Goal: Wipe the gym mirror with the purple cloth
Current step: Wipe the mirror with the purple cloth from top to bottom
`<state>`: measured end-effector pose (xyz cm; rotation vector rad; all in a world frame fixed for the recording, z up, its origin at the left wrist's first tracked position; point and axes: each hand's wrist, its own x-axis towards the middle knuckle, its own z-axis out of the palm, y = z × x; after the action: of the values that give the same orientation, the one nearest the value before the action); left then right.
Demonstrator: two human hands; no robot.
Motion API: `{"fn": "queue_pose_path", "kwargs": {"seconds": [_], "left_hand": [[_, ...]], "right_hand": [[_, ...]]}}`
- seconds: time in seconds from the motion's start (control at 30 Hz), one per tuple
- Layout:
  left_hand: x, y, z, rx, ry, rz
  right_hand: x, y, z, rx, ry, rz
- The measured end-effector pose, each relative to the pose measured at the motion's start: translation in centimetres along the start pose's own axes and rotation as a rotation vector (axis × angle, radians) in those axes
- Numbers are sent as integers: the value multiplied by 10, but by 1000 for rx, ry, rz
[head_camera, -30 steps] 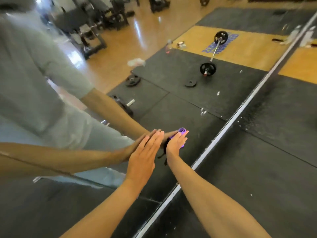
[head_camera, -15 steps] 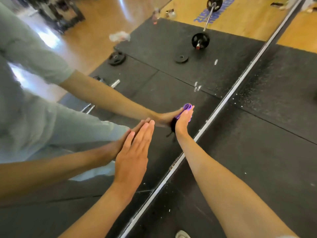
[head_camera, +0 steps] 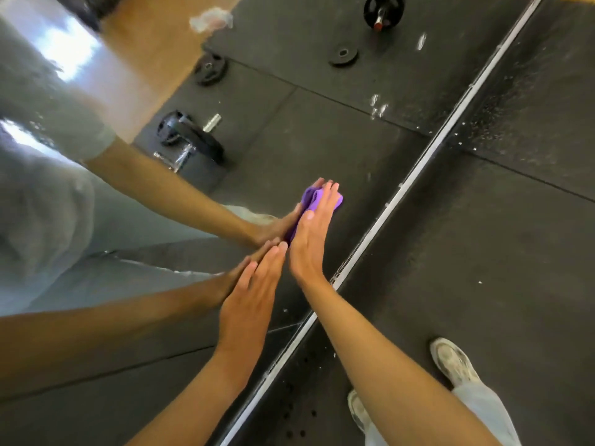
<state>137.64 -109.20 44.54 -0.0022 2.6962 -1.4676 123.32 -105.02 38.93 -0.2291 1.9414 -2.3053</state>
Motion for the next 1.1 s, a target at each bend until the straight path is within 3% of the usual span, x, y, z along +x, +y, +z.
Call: {"fn": "queue_pose_path", "kwargs": {"seconds": [0.03, 0.1, 0.17, 0.23, 0.3, 0.37, 0.43, 0.53, 0.6, 0.73, 0.83, 0.93, 1.0, 1.1], "left_hand": [[0, 2, -1, 2, 13, 2], [4, 7, -2, 15, 19, 18], [7, 14, 3, 50, 6, 45], [8, 23, 10, 51, -10, 50], [8, 32, 14, 25, -51, 60], [7, 44, 23, 21, -72, 77], [9, 55, 30, 15, -164, 128], [12, 70, 39, -2, -223, 159], [13, 78, 40, 4, -154, 92], [18, 91, 44, 37, -107, 22], [27, 102, 47, 44, -71, -17], [34, 118, 55, 58, -50, -16], [41, 128, 62, -5, -43, -64], [51, 149, 74, -86, -13, -163]], "right_hand": [[7, 32, -3, 45, 22, 71], [24, 120, -9, 269, 78, 491], [32, 226, -11, 396, 168, 773], [25, 211, -9, 320, 160, 821], [13, 97, -11, 210, 77, 698], [3, 39, -12, 195, 29, 427], [-5, 28, -15, 141, -57, 180], [-2, 47, -21, 5, -99, 31], [15, 58, -28, 10, -56, 111], [81, 108, -41, 223, 168, 684], [95, 112, -47, 146, 173, 753], [65, 78, -50, 59, -57, 294], [59, 96, -56, -34, -147, 57], [68, 140, -64, -142, -135, -45]]}}
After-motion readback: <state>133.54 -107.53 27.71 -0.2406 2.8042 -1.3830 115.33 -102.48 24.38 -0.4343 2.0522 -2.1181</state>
